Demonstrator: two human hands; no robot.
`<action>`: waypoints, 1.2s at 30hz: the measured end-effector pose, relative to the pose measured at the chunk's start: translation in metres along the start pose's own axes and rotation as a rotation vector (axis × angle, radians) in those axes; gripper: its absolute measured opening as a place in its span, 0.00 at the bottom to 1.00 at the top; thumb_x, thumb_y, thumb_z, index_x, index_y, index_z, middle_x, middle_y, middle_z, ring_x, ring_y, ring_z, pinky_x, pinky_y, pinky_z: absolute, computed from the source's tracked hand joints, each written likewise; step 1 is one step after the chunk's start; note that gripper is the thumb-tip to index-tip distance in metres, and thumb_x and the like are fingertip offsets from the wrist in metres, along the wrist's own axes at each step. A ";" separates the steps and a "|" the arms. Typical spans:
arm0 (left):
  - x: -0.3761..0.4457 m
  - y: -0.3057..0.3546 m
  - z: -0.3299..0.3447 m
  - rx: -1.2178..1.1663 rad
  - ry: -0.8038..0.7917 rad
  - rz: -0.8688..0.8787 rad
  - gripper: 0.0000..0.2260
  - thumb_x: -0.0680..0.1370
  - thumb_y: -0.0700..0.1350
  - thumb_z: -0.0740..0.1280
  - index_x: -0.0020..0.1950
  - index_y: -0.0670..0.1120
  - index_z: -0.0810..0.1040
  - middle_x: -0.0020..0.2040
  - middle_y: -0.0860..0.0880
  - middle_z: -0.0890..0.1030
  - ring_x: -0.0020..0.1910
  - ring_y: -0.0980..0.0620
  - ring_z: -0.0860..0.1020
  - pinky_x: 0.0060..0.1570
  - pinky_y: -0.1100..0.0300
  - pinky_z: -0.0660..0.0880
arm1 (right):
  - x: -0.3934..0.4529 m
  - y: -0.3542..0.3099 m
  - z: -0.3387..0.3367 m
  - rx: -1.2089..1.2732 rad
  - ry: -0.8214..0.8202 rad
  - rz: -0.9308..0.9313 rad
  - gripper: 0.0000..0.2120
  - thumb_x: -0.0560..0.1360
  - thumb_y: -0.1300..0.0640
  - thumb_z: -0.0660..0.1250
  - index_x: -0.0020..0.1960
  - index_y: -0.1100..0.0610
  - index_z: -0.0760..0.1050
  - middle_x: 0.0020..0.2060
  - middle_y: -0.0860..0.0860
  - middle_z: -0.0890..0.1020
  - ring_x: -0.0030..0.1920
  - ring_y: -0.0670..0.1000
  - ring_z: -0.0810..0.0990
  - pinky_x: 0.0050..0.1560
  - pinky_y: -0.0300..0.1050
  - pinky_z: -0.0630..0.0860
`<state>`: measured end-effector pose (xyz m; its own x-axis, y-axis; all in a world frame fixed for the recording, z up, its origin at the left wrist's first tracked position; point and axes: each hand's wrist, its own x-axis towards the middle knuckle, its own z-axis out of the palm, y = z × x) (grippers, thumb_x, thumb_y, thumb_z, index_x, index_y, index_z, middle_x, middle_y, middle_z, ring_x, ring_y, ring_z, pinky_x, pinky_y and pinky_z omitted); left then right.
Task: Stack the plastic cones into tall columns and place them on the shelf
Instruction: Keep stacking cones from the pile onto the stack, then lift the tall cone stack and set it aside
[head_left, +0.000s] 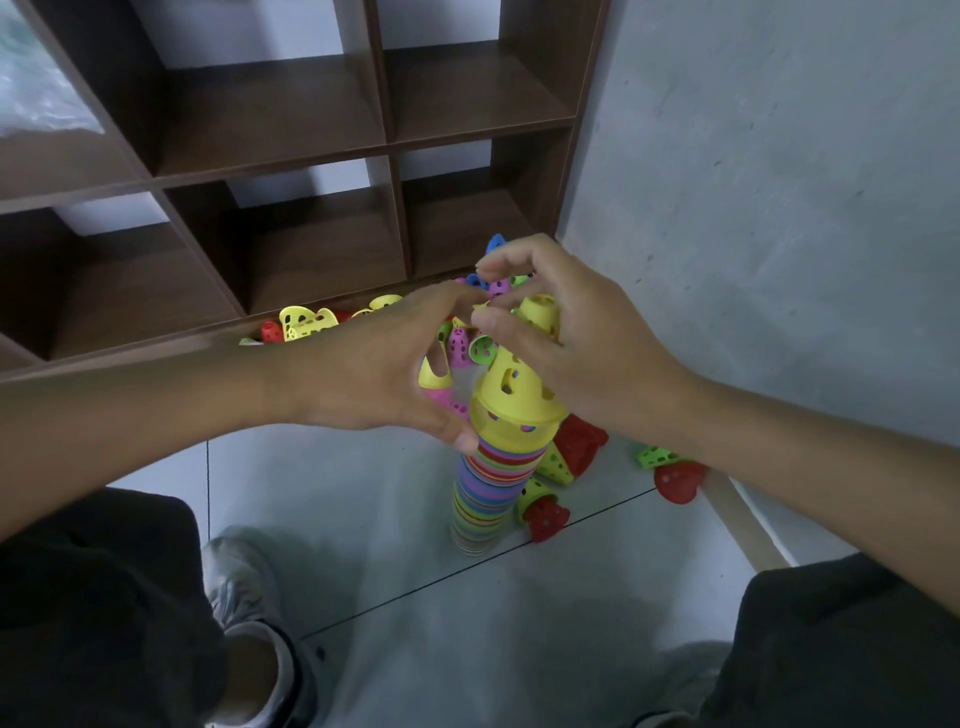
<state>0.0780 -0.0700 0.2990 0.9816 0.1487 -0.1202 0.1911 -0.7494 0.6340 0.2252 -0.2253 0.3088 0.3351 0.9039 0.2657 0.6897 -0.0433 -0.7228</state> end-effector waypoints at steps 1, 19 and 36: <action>-0.001 -0.001 0.002 -0.008 -0.001 -0.008 0.49 0.59 0.71 0.77 0.75 0.59 0.61 0.66 0.63 0.69 0.55 0.59 0.77 0.53 0.56 0.79 | -0.002 0.000 -0.001 0.029 0.008 0.020 0.15 0.81 0.49 0.67 0.65 0.53 0.73 0.59 0.43 0.79 0.56 0.38 0.79 0.52 0.28 0.73; 0.014 0.018 0.123 -0.579 0.432 -0.115 0.36 0.63 0.46 0.85 0.66 0.52 0.71 0.55 0.53 0.82 0.54 0.57 0.82 0.54 0.58 0.80 | -0.017 0.034 -0.019 0.112 0.080 0.285 0.09 0.81 0.45 0.65 0.58 0.46 0.77 0.52 0.42 0.81 0.55 0.45 0.81 0.59 0.52 0.80; -0.018 -0.029 0.096 -0.528 0.601 -0.099 0.33 0.67 0.37 0.82 0.67 0.46 0.69 0.55 0.50 0.83 0.52 0.58 0.82 0.53 0.61 0.79 | -0.045 0.113 0.106 0.500 -0.389 1.113 0.32 0.80 0.32 0.55 0.77 0.49 0.63 0.72 0.54 0.70 0.61 0.59 0.77 0.47 0.56 0.82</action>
<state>0.0551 -0.1128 0.2096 0.7616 0.6324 0.1418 0.1021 -0.3331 0.9373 0.2203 -0.2263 0.1473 0.3056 0.5515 -0.7762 -0.1840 -0.7656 -0.6164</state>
